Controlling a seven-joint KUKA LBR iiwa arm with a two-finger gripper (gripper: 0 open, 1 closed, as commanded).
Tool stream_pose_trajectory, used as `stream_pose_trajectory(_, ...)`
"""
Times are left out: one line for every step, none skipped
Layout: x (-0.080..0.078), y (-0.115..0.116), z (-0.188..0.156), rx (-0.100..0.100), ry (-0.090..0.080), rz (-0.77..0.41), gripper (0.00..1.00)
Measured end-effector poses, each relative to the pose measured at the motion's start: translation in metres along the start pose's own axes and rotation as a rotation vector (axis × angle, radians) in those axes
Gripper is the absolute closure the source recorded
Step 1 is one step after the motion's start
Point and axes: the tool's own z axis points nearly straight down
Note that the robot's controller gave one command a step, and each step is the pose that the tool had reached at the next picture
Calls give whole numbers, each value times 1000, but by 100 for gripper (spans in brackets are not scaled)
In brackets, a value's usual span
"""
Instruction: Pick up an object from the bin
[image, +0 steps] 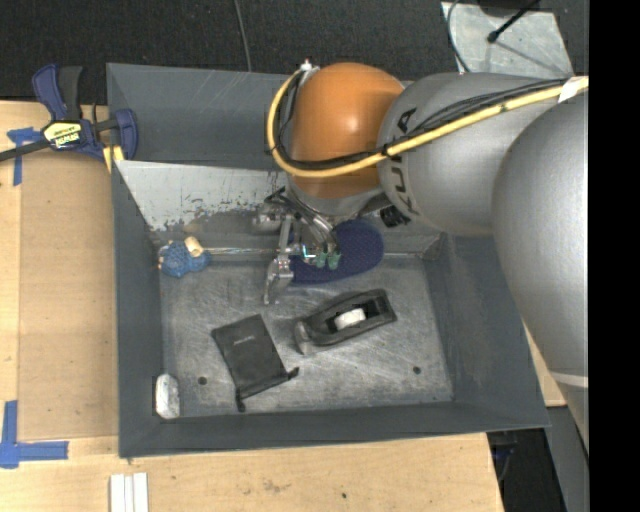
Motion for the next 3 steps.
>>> stream_pose_trajectory(-5, -111, 70, -2, -12, -74, 0)
stream_pose_trajectory(-6, -114, 70, -1, -17, -70, 100)
stream_pose_trajectory(2, -121, -92, 3, -17, -335, 100)
